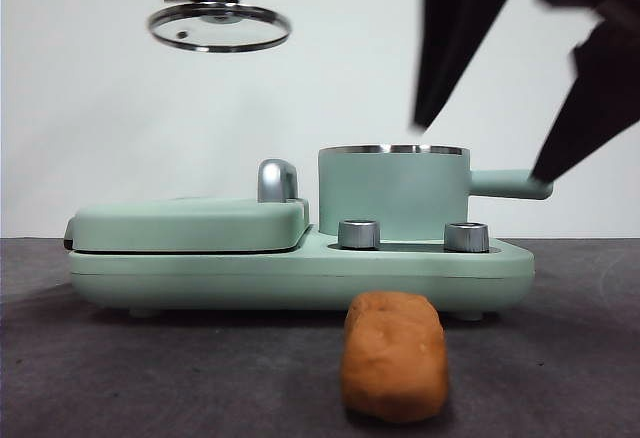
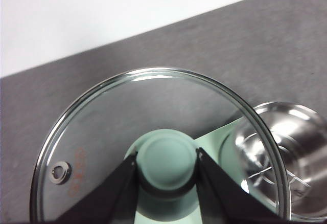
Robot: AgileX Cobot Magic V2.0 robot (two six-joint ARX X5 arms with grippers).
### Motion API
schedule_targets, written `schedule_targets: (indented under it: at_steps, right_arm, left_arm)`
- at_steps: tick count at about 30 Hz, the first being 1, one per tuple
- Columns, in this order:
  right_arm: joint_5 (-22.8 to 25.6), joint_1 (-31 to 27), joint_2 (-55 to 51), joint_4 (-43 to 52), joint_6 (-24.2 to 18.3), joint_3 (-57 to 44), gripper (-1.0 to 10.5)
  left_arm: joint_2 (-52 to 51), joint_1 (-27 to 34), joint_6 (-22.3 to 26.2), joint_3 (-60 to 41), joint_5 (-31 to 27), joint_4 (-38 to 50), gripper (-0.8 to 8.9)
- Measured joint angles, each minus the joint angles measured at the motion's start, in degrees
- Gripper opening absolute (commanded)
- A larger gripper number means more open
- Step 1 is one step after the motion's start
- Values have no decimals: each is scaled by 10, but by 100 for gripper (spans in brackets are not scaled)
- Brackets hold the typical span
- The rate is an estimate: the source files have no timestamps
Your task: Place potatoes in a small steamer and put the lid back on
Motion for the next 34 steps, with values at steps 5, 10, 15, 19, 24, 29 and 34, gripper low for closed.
schedule_targets:
  at_steps: [5, 10, 15, 19, 24, 29, 34]
  right_arm:
    - [7, 42, 81, 29, 20, 10, 464]
    - [32, 59, 152, 46, 28, 31, 464]
    - [53, 62, 206, 45, 29, 59, 464]
    - [59, 62, 239, 47, 30, 63, 351]
    - [55, 62, 267, 47, 30, 63, 140]
    - [56, 62, 267, 41, 29, 69, 62]
    - [57, 49, 269, -29, 10, 148, 63]
  left_arm:
    - [0, 28, 0, 0, 0, 4, 10]
    - [0, 45, 0, 0, 0, 2, 10]
    - [0, 49, 0, 0, 0, 1, 10]
    - [0, 49, 0, 0, 0, 1, 10]
    - [0, 49, 0, 0, 0, 1, 10]
    - [0, 49, 0, 0, 0, 1, 10]
    - [0, 49, 0, 0, 0, 1, 10]
